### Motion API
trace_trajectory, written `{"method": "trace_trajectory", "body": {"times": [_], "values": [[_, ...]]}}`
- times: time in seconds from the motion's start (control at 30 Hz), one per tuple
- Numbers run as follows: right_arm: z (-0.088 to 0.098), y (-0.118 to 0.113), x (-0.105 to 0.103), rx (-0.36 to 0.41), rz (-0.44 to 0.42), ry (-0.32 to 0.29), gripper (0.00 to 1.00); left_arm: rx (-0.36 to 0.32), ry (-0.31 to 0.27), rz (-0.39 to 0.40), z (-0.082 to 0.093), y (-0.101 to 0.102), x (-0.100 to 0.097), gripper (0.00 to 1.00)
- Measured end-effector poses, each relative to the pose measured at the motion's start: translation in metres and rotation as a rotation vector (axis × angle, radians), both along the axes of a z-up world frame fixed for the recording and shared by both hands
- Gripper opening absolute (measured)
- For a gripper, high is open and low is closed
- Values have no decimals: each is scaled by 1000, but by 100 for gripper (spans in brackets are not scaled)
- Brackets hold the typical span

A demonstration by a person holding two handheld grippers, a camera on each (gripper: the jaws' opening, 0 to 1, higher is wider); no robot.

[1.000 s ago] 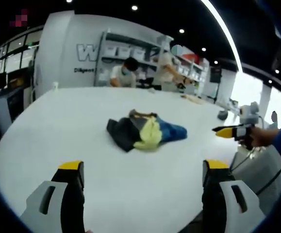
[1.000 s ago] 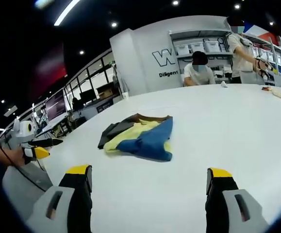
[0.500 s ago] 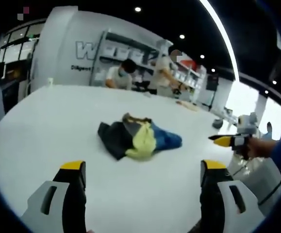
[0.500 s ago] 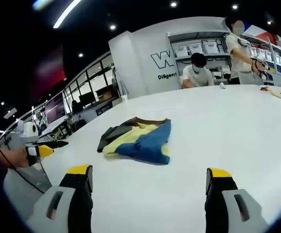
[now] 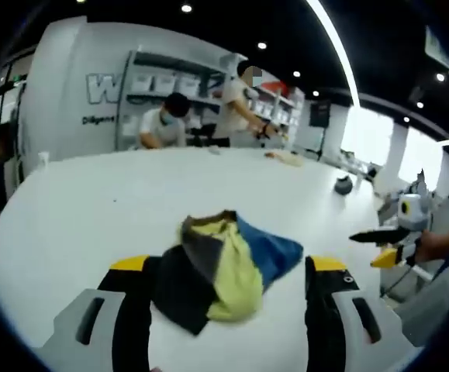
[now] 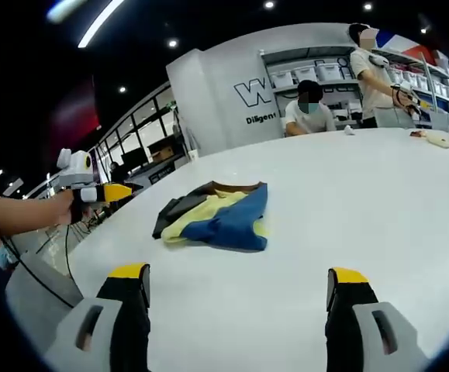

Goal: Fold the garment on the visible template until the final outline fits inside the template.

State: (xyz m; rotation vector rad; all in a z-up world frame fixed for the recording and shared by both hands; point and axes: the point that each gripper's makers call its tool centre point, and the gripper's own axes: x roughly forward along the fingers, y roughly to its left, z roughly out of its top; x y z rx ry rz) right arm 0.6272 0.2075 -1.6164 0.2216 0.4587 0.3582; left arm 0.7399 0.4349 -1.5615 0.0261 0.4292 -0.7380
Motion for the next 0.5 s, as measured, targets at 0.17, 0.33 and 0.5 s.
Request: {"method": "trace_trajectory", "body": {"times": [0.17, 0.33, 0.5], "values": [[2, -8, 4, 1, -21, -3, 94, 3, 21, -13, -7, -21, 30, 74], [4, -16, 10, 11, -45, -7, 92, 50, 44, 18, -23, -25, 59, 62], [-1, -16, 13, 13, -45, 12, 92, 56, 64, 53, -31, -26, 84, 58]]}}
